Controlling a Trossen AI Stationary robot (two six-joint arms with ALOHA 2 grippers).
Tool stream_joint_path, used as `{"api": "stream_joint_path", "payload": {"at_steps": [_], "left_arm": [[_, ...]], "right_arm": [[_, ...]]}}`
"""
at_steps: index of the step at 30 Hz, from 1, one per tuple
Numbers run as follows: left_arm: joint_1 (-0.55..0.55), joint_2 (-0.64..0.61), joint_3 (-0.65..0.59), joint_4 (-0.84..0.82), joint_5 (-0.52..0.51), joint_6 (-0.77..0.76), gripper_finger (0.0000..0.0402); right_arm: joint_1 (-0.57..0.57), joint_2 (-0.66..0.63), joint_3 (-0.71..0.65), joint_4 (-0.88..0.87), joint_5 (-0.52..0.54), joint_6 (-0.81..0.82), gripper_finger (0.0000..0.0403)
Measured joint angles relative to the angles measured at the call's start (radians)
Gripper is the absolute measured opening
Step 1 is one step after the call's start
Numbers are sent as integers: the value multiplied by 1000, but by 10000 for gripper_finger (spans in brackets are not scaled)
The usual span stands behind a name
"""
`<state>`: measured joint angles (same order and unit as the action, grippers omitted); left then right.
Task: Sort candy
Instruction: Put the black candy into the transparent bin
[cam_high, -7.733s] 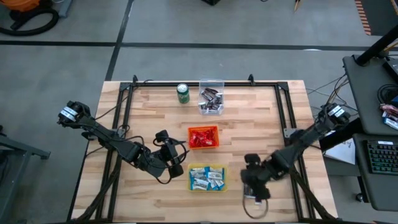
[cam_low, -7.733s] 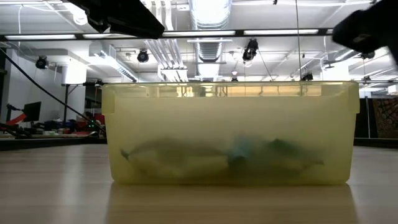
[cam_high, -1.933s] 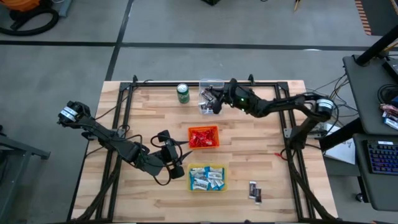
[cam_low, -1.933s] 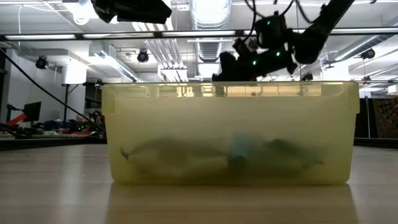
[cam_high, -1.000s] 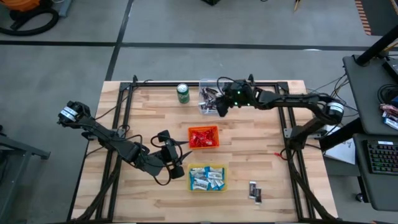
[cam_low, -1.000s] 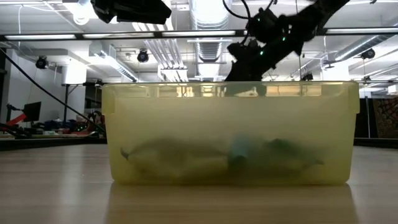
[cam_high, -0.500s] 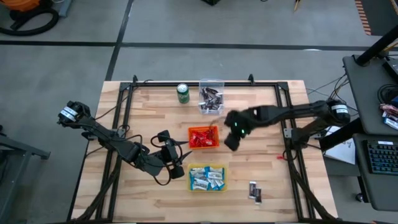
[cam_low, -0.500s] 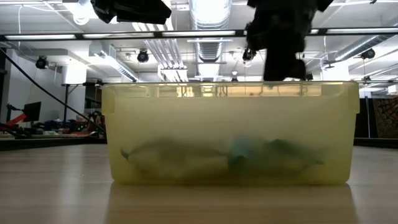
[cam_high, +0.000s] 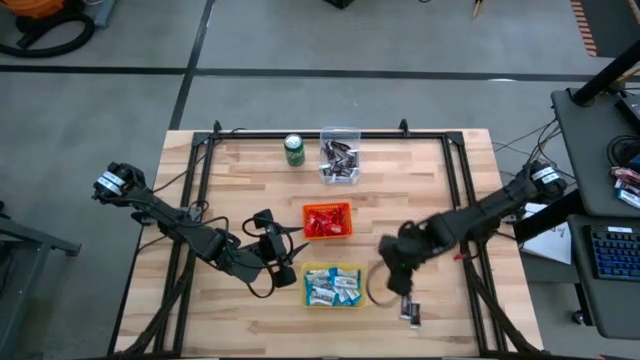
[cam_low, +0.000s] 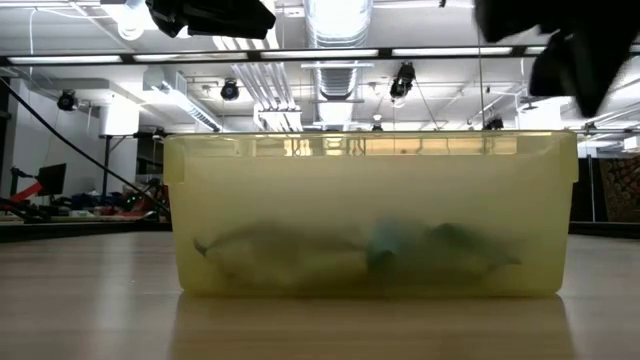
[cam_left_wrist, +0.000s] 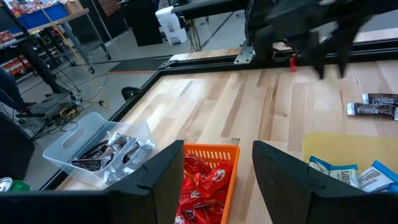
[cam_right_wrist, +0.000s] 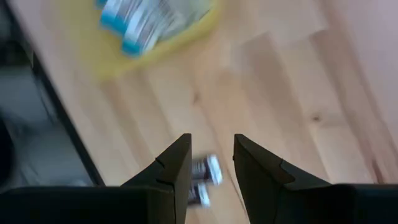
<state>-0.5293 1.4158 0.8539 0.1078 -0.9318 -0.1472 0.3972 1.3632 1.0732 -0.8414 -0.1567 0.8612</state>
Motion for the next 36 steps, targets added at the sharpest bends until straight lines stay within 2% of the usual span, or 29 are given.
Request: {"api": "stream_joint_path", "payload": {"at_steps": [4,9,14,22,27,36], "left_arm": [[0,0,0,0,0,0,174],[0,0,0,0,0,0,174],[0,0,0,0,0,0,174],[0,0,0,-2,0,4,174],[0,0,0,-2,0,4,174],[0,0,0,-2,0,4,174]], "right_arm": [[131,0,-1,-10,20,-129,109],[305,19,-8,-32,165,-278,107],[426,99,-6,-34,261,-299,121],[492,253,36,-42,257,-287,160],[508,311,94,-117,214,-330,180],[515,376,111,-116,209,-408,186]]}}
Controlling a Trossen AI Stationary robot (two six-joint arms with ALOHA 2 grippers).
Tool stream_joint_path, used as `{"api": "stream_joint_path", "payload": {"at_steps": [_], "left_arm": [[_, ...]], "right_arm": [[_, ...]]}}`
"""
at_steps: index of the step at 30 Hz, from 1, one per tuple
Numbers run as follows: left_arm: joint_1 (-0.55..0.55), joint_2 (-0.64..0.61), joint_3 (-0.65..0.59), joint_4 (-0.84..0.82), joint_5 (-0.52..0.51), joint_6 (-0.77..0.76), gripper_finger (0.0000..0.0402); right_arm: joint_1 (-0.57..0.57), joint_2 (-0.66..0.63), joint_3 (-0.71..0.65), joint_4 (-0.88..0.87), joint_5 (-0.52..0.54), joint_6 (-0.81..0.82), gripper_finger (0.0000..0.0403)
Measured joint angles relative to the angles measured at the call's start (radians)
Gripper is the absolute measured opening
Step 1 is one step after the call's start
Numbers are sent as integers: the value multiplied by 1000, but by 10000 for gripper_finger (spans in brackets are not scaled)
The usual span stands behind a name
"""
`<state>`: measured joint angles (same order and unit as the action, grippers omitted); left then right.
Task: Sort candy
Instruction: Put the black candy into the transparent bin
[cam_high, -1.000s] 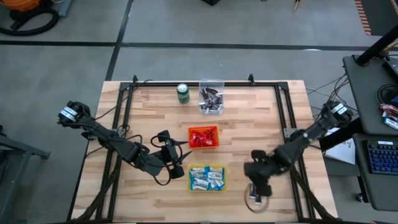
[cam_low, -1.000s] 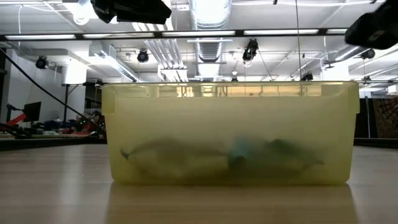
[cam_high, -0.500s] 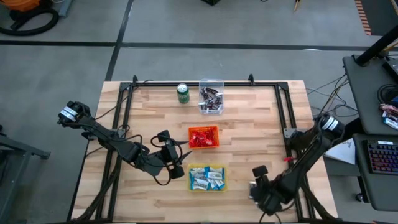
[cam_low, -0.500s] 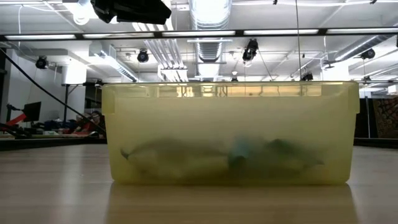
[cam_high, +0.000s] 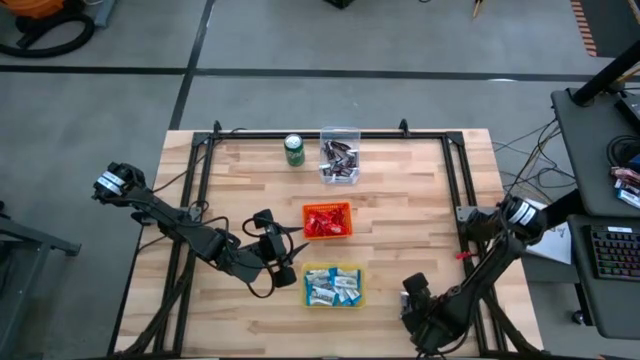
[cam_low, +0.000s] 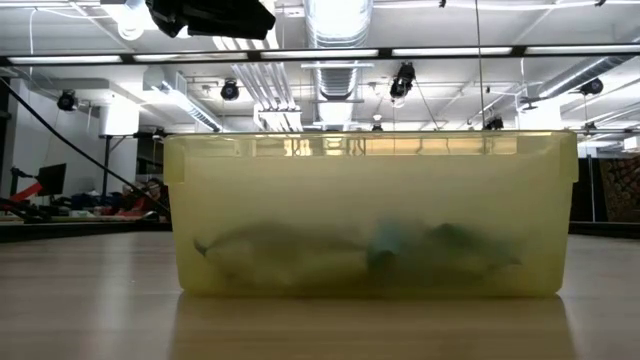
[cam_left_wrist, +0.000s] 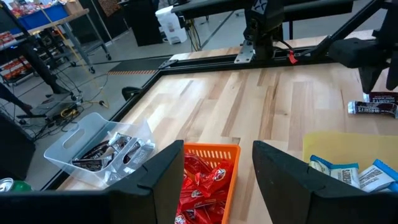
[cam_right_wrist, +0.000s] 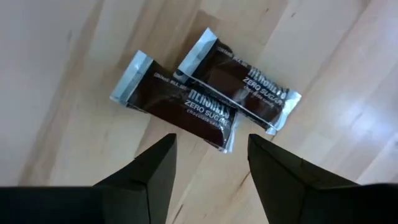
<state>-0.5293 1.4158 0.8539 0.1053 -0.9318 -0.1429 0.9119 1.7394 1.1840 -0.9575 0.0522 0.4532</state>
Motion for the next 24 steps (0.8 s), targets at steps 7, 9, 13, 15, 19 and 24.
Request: {"api": "stream_joint_path", "payload": {"at_steps": [7,9,13,15,19,24], "left_arm": [[0,0,0,-1,0,0,174],[0,0,0,-1,0,0,174],[0,0,0,-1,0,0,174],[0,0,0,-1,0,0,174],[0,0,0,-1,0,0,174],[0,0,0,-1,0,0,174]], "right_arm": [[-1,27,-8,16,14,-13,176],[-2,32,-8,33,20,-20,165],[-3,32,-9,73,27,-22,134],[-3,32,-9,79,27,-21,114],[-7,32,-9,81,27,-8,67],[-26,32,-11,87,27,16,14]]}}
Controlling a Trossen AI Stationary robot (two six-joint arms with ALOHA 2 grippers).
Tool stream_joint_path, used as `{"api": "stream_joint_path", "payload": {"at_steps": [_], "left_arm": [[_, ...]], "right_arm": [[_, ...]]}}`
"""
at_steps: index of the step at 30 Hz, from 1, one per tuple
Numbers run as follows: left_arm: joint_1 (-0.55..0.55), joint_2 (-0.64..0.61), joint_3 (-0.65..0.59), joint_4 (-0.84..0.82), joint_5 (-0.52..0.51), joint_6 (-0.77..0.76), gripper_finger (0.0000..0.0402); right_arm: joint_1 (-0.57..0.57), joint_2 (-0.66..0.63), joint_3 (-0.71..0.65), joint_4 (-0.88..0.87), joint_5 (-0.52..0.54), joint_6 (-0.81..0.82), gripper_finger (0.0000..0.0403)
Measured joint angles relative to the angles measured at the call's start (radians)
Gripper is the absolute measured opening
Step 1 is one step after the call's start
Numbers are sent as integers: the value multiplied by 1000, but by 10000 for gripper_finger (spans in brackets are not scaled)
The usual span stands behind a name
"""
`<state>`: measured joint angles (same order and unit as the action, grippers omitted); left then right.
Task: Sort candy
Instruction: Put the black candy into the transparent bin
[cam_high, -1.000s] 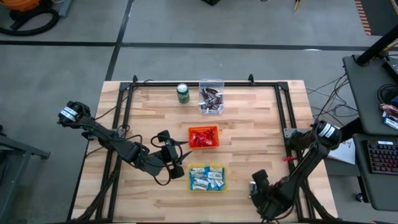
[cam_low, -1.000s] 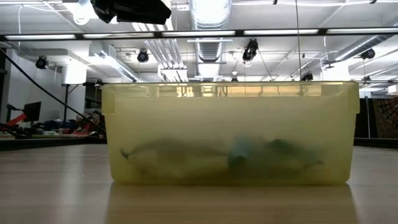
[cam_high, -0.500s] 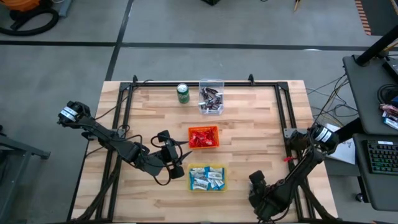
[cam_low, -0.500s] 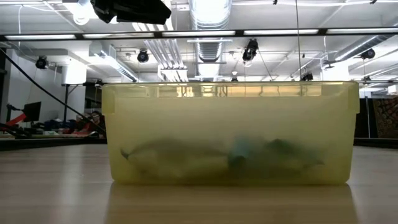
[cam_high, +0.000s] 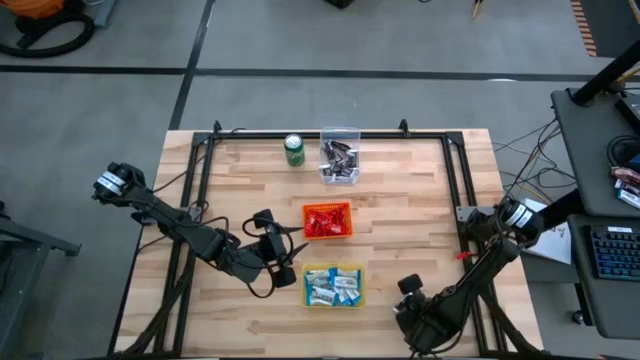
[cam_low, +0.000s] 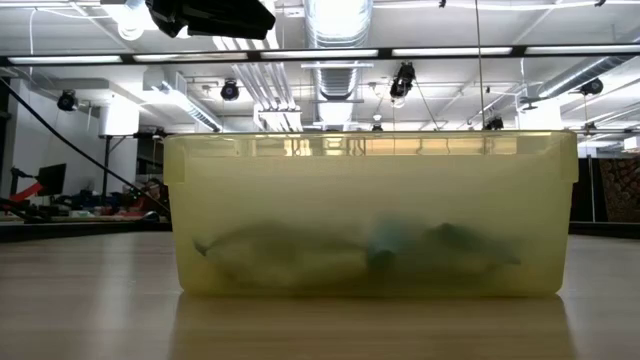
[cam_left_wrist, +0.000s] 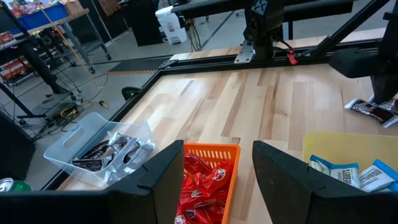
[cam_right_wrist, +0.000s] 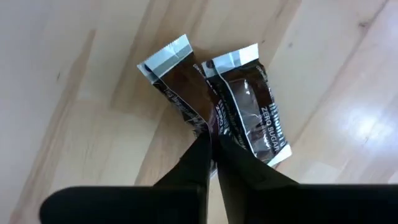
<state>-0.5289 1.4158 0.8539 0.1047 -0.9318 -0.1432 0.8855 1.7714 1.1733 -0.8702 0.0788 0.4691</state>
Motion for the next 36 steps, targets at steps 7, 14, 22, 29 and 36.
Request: {"api": "stream_joint_path", "payload": {"at_steps": [7,14,22,29,36], "left_arm": [[0,0,0,19,95,-4,174],[-1,43,0,143,258,73,174],[-1,155,1,456,419,289,174],[0,269,65,610,488,418,174],[29,377,197,612,489,483,174]], "right_arm": [[-40,-44,-7,13,-6,105,9],[-63,-202,-63,143,54,185,9],[-100,-452,-276,543,277,158,8],[-198,-577,-492,1044,338,0,8],[-298,-572,-541,1199,204,-123,8]]}}
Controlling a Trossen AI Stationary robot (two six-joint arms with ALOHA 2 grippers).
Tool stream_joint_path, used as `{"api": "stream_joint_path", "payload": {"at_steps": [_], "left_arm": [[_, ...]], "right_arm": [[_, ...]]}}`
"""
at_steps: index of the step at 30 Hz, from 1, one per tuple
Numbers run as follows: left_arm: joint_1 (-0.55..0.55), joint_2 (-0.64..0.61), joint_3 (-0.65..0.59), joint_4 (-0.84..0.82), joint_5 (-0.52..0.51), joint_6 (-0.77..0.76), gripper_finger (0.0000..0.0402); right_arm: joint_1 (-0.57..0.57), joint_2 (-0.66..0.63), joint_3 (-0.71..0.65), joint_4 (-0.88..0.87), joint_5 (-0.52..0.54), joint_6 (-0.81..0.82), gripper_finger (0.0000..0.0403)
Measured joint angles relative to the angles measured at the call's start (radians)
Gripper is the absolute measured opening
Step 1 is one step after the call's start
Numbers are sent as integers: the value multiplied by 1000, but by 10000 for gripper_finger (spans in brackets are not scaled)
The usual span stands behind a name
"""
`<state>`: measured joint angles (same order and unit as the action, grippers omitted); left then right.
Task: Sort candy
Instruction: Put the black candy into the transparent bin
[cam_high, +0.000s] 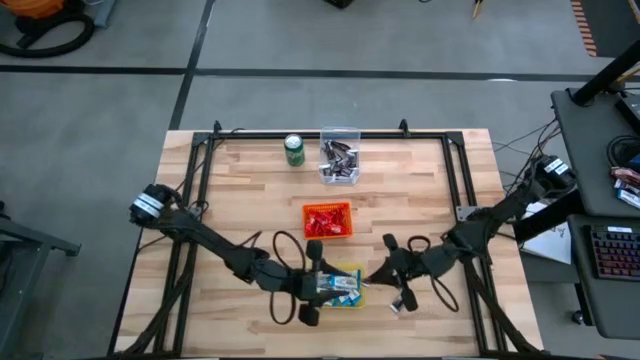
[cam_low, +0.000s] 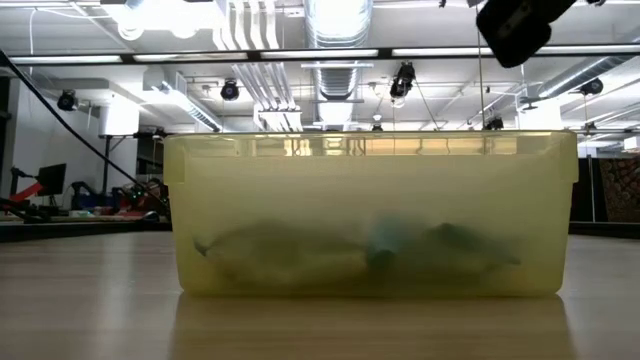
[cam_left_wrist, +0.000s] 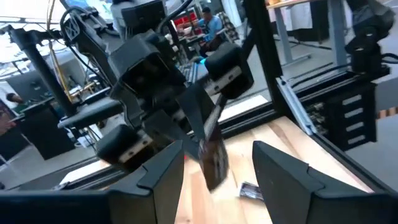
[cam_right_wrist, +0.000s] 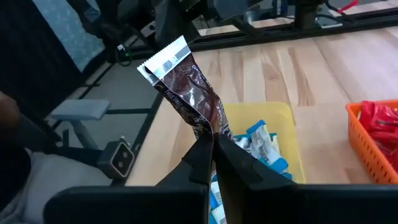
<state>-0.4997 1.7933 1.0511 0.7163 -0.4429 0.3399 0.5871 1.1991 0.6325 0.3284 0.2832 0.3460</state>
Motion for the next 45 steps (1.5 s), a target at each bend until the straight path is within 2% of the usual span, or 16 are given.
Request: {"api": "stream_joint_path", "payload": {"at_steps": [5,10,16,20,27,31,34,39,45], "left_arm": [[29,34,51,-1,18,7,174],[54,58,75,-7,157,-1,174],[65,65,95,-5,173,-2,164],[69,66,95,-6,173,-3,129],[81,66,95,-8,173,-6,14],[91,66,95,-7,169,-17,9],[97,64,98,-9,168,-24,2],[110,34,98,-64,159,-30,1],[145,-60,98,-282,-2,8,0]], "right_arm": [[-23,1,8,0,-35,-57,8],[-27,1,24,0,-43,-104,8],[-35,1,34,-1,-49,-130,8],[-47,1,34,-1,-48,-138,9],[-51,1,34,-1,-48,-182,9],[-60,0,34,0,-47,-162,16],[-66,-7,34,1,-42,-149,40],[-71,-40,34,-16,60,-138,102],[-71,-131,34,-73,353,-117,168]]}}
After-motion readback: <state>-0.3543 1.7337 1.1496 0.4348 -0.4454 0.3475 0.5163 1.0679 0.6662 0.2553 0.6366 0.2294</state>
